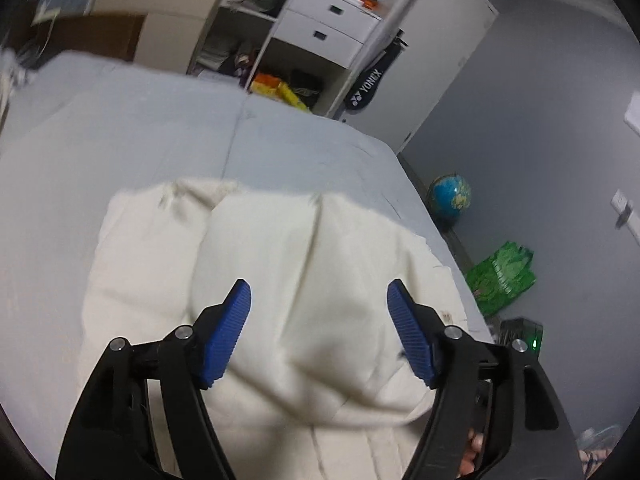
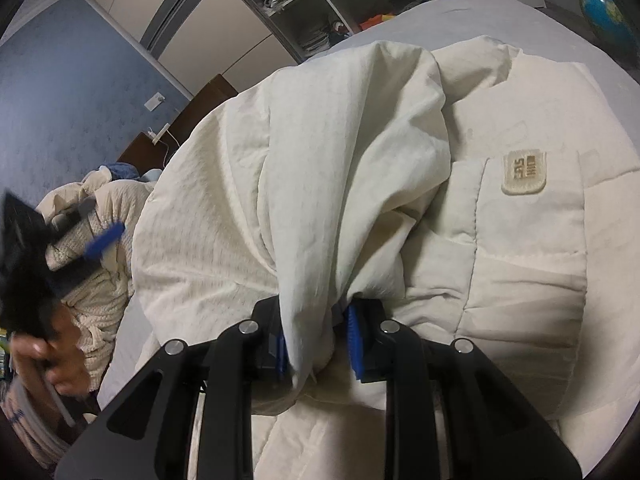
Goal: Fold large clothes
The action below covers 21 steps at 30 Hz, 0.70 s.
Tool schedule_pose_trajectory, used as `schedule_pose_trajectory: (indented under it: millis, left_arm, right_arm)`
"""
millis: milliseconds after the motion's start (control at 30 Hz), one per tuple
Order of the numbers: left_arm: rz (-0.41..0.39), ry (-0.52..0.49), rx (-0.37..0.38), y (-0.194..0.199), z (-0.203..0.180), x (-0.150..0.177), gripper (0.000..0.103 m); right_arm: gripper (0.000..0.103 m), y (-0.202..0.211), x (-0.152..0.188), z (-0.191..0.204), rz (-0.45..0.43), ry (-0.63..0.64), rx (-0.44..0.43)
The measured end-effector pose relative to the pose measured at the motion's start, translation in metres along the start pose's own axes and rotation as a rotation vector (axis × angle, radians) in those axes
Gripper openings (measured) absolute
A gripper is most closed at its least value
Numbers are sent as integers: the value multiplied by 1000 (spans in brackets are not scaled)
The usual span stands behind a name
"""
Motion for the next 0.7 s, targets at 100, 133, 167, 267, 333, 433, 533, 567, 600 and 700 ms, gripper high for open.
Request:
schedule_pose_trajectory:
  millis: [100, 133, 167, 267, 333, 433, 533, 567, 600, 700]
  left_arm:
    - [39, -128, -82, -25, -30, -6, 66]
    - [102, -166, -120, -41, -34, 1, 55]
    - [158, -186, -156, -54, -31, 15, 43]
    - [285, -135, -233, -79, 7, 58, 29]
    - [290, -135, -222, -84, 21, 75, 29]
    - [275, -192, -236, -83, 18, 83, 29]
    - [262, -180, -222, -83, 13, 84, 29]
    - [260, -168, -210, -80, 14, 83, 29]
    - [258, -161, -204, -78, 15, 82, 29]
    - [220, -102, -153, -74, 14, 73, 32]
  right_arm:
    - [24, 3, 2, -3, 3, -4, 3]
    - [24, 4, 2, -3, 3, -6, 4]
    - [24, 3, 2, -2, 3, -7, 4]
    - [26, 2, 2, -1, 8, -31, -13]
    - [31, 5, 4, -3, 19, -44, -35]
    - [37, 7, 9, -7, 38, -69, -51]
    - [42, 19, 7, -11, 36, -153, -91]
    - [43, 24, 4, -11, 22, -168, -100]
    - [47, 32, 0, -11, -2, -179, -108]
    - [55, 47, -17, -14, -47, -206, -111]
Point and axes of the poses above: each gripper's, at about its wrist camera, not at the fingertips, and y roughly against the way its jaws point, z to its left, x to its underside, the point moved 9 cm from there along -y, roughly the way its jaws point, and after that the axes turned 5 degrees about -x, right-handed, at the moved point
